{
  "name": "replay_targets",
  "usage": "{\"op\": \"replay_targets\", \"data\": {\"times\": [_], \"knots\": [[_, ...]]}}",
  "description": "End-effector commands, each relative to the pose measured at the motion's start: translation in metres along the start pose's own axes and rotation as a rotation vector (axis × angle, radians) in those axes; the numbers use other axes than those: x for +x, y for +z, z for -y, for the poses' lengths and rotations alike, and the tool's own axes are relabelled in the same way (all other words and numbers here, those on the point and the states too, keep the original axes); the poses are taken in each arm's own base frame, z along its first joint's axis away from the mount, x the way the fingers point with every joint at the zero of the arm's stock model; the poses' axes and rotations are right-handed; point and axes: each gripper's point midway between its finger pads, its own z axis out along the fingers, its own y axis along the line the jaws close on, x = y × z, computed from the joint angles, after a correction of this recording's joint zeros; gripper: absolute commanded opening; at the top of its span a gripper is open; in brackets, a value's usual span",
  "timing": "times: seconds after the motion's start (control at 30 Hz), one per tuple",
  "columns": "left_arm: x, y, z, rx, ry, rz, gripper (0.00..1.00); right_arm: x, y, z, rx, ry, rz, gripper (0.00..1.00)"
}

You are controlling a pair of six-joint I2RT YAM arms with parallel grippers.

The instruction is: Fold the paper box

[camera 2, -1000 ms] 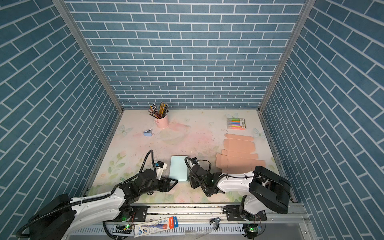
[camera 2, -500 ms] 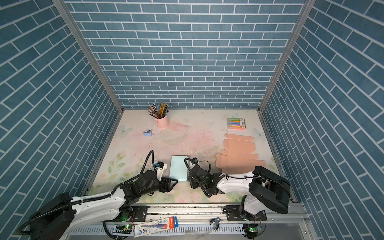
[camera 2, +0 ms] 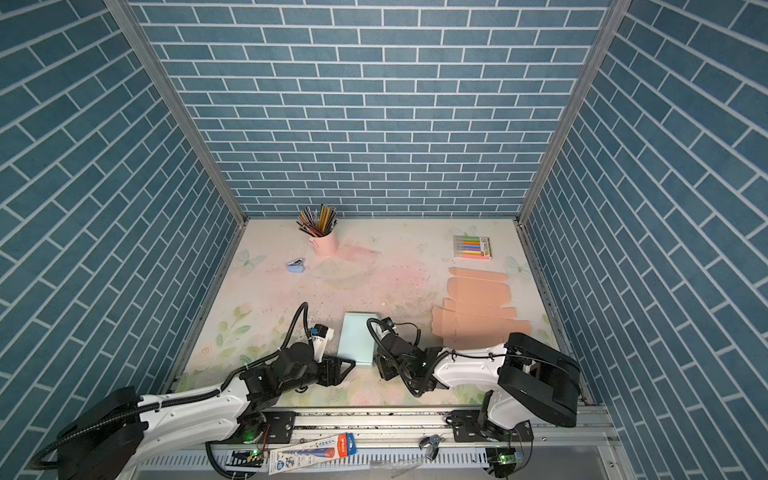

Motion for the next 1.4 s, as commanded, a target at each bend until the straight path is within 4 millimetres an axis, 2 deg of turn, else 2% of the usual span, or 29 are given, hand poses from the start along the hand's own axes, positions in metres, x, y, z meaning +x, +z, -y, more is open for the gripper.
{"op": "replay_targets", "data": {"times": [0.0, 0.23, 0.57, 0.83, 1.1, 1.37], "knots": [[0.004, -0.002, 0.033, 0.144, -0.003, -0.037, 0.74, -0.021, -0.007, -0.055, -0.217, 0.002, 0.061, 0.59], [0.007, -0.001, 0.028, 0.134, -0.017, -0.036, 0.75, -0.007, -0.001, -0.040, -0.166, 0.024, 0.025, 0.59], [-0.004, -0.009, 0.012, 0.082, -0.037, -0.001, 0.79, 0.004, -0.009, -0.015, -0.126, 0.065, 0.019, 0.60], [-0.014, -0.013, 0.002, 0.059, -0.044, 0.010, 0.80, -0.011, -0.012, 0.001, -0.097, 0.079, 0.040, 0.59], [-0.025, -0.014, -0.002, 0.038, -0.035, 0.020, 0.80, -0.027, -0.009, 0.008, -0.079, 0.075, 0.046, 0.57], [-0.051, -0.015, -0.004, 0.037, -0.014, 0.052, 0.80, -0.040, -0.001, 0.022, -0.041, 0.082, 0.041, 0.53]]}}
